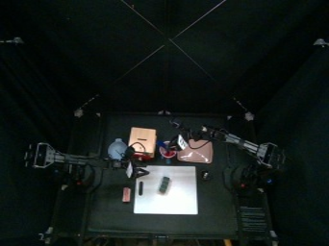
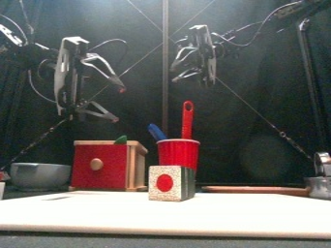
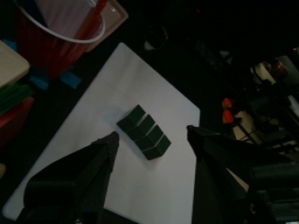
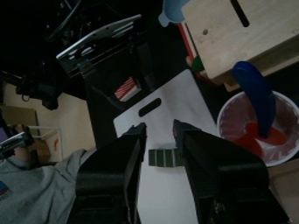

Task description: Place sushi roll on plate

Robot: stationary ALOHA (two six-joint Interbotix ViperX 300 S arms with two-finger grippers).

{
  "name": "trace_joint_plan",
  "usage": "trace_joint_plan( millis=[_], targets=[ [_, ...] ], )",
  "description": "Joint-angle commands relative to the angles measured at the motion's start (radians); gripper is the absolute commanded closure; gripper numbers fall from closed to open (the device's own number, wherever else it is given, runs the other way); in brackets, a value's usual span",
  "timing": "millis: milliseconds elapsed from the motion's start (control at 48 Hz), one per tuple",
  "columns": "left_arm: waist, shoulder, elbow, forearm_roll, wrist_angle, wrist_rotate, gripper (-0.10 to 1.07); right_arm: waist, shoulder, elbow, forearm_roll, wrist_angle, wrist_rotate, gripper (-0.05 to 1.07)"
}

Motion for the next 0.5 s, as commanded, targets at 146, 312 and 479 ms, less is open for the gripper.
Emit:
trace_joint_plan(
  millis=[146,312,479],
  targets=[
    [-0.003,-0.008,-0.011,0.0,-0.008,0.0,0.01,0.005,-0.032,0.0,-0.003,0.003,-0.002,0.3],
    [-0.003,-0.008,-0.008,0.0,-0.008,0.002,0.01,0.003,-0.098,0.06,-0.002,0.014,0.005,0.3],
    [-0.002,-0.008,-0.006,0.0,-0.008,0.002,0.01,0.0,-0.227,0.198,-0.005,0.126,0.0,0.3]
  ],
)
